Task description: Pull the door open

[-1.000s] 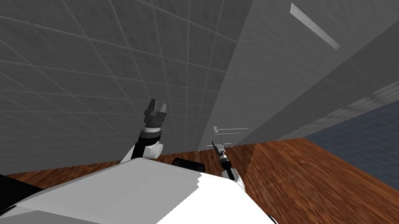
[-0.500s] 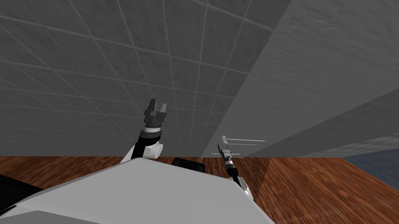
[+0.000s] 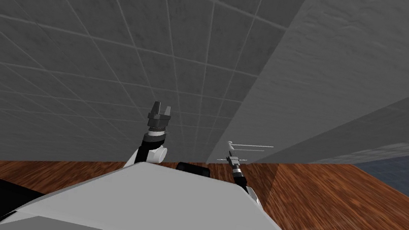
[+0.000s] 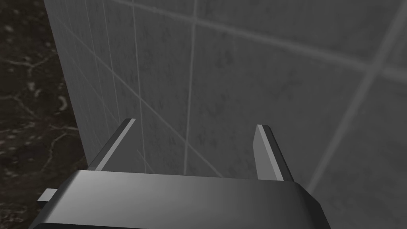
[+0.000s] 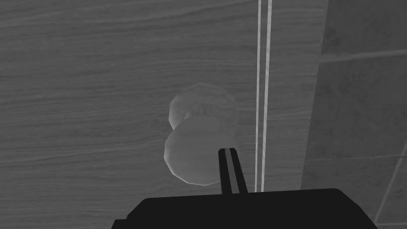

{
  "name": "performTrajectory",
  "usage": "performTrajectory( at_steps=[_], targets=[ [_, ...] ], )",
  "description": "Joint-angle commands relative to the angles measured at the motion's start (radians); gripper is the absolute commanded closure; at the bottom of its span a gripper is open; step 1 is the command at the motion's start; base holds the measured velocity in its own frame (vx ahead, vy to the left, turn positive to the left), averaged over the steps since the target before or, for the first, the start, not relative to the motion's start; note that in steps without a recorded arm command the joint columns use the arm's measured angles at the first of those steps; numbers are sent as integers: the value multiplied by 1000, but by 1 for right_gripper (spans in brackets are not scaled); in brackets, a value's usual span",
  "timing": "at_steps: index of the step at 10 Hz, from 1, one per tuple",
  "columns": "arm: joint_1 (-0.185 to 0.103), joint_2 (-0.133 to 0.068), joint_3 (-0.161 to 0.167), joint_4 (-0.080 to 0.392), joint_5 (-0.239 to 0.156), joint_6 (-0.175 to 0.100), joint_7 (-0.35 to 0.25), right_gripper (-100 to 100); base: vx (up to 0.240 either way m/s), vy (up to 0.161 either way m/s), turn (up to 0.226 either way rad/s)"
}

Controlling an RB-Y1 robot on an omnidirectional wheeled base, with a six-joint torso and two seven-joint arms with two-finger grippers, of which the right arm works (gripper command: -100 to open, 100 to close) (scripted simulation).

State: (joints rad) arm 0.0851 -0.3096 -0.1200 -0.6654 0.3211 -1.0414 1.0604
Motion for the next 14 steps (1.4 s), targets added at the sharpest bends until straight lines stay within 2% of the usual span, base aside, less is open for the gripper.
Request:
performTrajectory(
  at_steps=[1, 4, 5, 10, 11, 14],
  targets=[
    [-3, 3, 3, -2, 2, 0, 0, 100, 1, -16, 7],
    [-3, 3, 3, -2, 2, 0, 0, 100, 0, -2, 2],
    [7, -11, 3, -8, 2, -13, -6, -100, -165, -7, -42],
    [24, -37, 7, -24, 5, -40, -20, -100, -177, -48, -36],
    [23, -33, 7, -24, 5, -35, -18, -100, -81, -33, -4],
    [-8, -36, 20, 11, -21, -36, -3, -100, 136, 34, 32]
  ],
)
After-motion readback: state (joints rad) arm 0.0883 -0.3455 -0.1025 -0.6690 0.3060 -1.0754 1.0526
